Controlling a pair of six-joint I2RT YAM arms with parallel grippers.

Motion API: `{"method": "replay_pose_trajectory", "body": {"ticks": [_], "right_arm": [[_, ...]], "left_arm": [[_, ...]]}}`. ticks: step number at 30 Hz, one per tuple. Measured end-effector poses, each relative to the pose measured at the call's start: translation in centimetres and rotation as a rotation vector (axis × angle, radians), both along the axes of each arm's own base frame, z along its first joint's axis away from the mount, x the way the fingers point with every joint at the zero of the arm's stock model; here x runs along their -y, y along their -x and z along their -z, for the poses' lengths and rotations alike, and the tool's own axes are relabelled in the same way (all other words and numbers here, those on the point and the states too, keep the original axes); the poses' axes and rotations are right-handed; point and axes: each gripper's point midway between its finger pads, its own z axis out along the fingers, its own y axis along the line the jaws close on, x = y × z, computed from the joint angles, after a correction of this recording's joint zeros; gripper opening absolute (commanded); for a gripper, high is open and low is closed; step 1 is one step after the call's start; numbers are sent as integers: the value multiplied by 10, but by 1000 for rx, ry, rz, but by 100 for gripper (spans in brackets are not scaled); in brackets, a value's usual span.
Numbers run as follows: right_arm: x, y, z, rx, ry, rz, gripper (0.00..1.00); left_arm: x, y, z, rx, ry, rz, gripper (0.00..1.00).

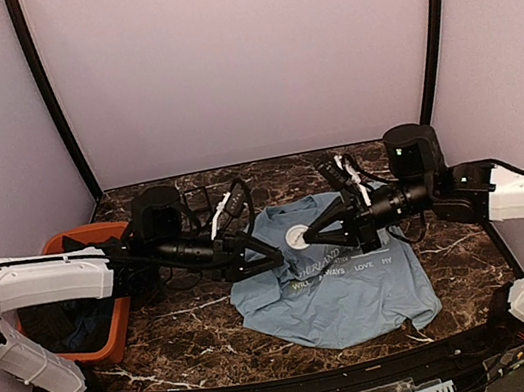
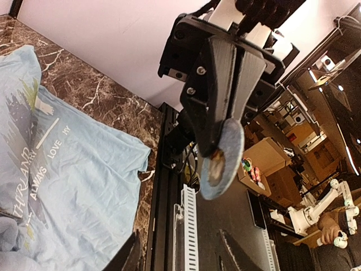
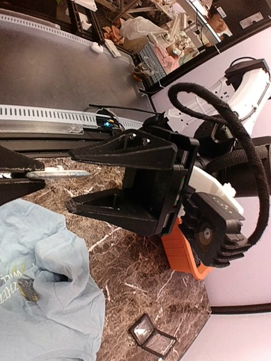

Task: Pin the brooch onto the clothing
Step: Pass from the left arm to the right, then open the brooch at the center of the board.

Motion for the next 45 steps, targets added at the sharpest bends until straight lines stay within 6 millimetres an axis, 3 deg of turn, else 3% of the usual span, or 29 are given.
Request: {"method": "replay_pose_trajectory", "body": {"ticks": [9, 14, 20, 27, 32, 45], "right_arm": [[0, -13, 5, 65, 0, 100, 0], [-3, -8, 5, 80, -3, 99, 0], [-5, -6, 7, 89, 4, 103, 0], [-4, -11, 14, 108, 22, 140, 0], [-4, -13, 17, 120, 28, 154, 0], [1, -16, 14, 146, 22, 199, 0]], "left_arm": [[8, -6, -23, 1, 116, -14, 48], [13, -9, -18, -13, 117, -14, 47], [18, -12, -7, -50, 104, -15, 38], [20, -12, -21, -42, 159, -11, 32], [22, -14, -25, -47, 185, -13, 20], [28, -17, -24, -79, 217, -8, 22]]}}
